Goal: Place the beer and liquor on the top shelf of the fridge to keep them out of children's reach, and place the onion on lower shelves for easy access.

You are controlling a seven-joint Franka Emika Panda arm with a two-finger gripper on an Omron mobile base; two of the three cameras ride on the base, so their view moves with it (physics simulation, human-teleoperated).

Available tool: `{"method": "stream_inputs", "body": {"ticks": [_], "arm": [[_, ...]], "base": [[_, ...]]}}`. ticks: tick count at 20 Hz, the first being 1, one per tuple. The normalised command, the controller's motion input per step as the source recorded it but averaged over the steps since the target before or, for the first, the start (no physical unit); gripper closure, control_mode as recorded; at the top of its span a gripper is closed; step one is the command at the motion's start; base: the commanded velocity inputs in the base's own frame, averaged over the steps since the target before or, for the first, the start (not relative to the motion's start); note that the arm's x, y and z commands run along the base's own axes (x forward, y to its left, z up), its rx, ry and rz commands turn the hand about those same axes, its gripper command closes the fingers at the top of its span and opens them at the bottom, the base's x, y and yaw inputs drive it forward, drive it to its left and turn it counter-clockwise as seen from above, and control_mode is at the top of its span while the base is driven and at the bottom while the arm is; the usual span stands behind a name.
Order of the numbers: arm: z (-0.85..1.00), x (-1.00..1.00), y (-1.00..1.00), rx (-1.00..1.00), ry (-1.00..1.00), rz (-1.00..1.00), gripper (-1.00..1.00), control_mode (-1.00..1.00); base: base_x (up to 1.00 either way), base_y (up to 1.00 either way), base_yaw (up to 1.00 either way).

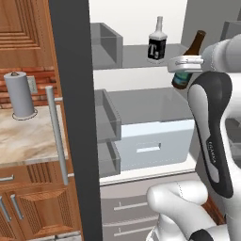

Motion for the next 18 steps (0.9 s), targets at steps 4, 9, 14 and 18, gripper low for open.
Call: {"method": "stream_inputs", "body": {"ticks": [4,9,14,18], "arm": [[0.02,0.35,0.09,0.00,0.00,0.00,1.00,-1.00],[0.01,0.36,0.07,0.00,0.00,0.00,1.00,-1.00],[0.00,0.38,0.04,0.00,0.00,0.00,1.00,-1.00],[0.00,0.39,0.02,0.00,0.00,0.00,1.00,-1.00]], "base": [[0.00,0.00,0.00],[0.00,0.00,0.00],[0.00,0.00,0.00],[0.00,0.00,0.00]]}}
